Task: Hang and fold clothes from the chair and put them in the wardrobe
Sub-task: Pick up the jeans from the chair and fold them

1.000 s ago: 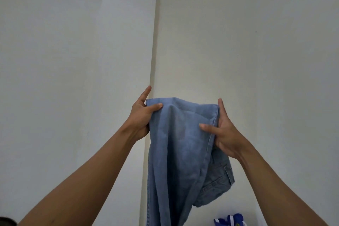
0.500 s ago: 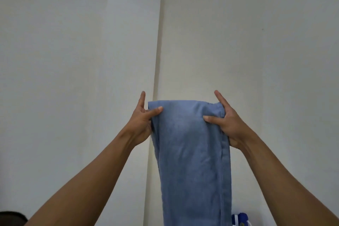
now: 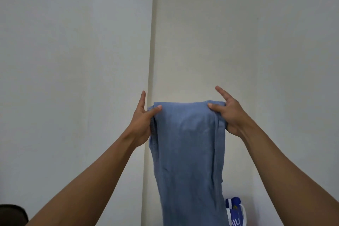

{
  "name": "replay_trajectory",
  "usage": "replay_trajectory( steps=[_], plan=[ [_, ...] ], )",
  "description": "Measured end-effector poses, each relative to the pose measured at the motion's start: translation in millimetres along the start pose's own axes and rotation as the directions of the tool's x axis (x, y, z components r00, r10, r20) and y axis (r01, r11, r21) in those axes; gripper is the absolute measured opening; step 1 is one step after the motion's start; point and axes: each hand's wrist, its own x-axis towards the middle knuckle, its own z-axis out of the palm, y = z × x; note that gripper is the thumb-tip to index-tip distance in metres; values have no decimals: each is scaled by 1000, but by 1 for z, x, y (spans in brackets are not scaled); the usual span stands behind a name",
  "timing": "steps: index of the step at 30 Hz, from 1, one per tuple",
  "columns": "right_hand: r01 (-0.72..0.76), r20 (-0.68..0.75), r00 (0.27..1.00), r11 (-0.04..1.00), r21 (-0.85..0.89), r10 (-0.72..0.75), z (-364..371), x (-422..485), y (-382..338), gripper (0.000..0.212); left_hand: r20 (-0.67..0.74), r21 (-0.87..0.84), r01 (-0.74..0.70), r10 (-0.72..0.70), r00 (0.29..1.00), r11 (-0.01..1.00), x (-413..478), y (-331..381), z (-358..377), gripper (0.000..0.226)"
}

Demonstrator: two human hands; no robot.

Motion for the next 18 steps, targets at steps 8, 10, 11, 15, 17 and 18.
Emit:
replay_trajectory(
  steps=[8, 10, 11, 15, 17, 18],
  plan=[
    [-29, 123, 992, 999, 20, 26, -2, 3, 15, 85, -108, 98, -89, 100, 989, 991, 9, -3, 7, 77],
    [-24, 20, 1000, 995, 96, 22, 1, 5, 15, 67, -135, 108, -116, 130, 982, 987, 11, -2, 9, 70],
    [-24, 42, 999, 991, 131, 19, 1, 4, 17, 66, -154, 131, -134, 154, 976, 982, 12, -2, 10, 68],
    [-20, 214, 977, 1000, -11, 22, -1, -3, 21, 89, -65, 192, -156, 171, 983, 969, 13, 2, 4, 87],
    [28, 83, 996, 999, -41, -25, -1, -3, 17, 75, 63, 295, -155, 142, 988, 943, 12, 6, -3, 95],
    [40, 41, 998, 999, -32, -39, -1, -2, 16, 65, 87, 346, -167, 146, 986, 923, 11, 9, -5, 91]
  ],
)
